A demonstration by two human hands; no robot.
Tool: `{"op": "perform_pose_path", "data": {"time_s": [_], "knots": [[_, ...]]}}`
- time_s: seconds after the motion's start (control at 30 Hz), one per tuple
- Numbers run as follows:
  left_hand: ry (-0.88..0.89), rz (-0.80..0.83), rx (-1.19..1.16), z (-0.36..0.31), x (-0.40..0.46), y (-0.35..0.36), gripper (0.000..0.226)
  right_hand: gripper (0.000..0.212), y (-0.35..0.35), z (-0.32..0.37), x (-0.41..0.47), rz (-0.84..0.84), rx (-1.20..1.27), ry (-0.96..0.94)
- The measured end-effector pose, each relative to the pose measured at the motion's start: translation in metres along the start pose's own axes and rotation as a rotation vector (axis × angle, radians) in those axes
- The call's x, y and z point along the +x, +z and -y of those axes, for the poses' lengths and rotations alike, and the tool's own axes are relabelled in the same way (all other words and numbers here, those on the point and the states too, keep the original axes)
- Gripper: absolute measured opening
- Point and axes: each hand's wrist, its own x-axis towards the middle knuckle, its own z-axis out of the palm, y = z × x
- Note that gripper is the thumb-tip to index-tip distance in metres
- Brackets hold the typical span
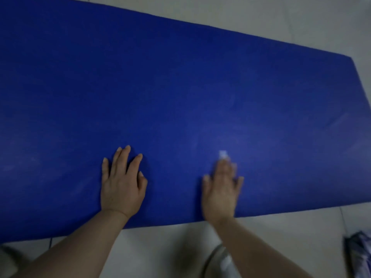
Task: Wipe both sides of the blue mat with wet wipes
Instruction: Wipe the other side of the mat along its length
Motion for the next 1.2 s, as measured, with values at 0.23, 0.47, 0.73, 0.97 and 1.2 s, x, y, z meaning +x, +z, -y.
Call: {"op": "perform_pose_path", "data": {"time_s": [0.23,0.47,0.73,0.97,1.2], "knots": [[0.014,-0.017,-0.001,0.001,0.002,-0.002,0.053,0.064,0.011,0.02,-0.03,0.059,-0.113,-0.355],[0.023,-0.045,-0.012,0.0,0.002,-0.001,0.053,0.071,0.005,0.012,-0.026,0.097,0.035,0.071],[0.024,-0.06,-0.051,0.002,0.003,0.0,0.051,0.062,0.005,-0.013,-0.01,0.068,-0.023,0.193],[0.018,-0.051,-0.094,0.004,0.004,0.0,0.04,0.068,0.026,0.095,-0.087,0.098,-0.04,-0.472],[0.022,-0.059,-0.099,0.004,0.004,-0.001,0.037,0.062,0.001,-0.028,-0.036,0.144,-0.07,0.077]]}}
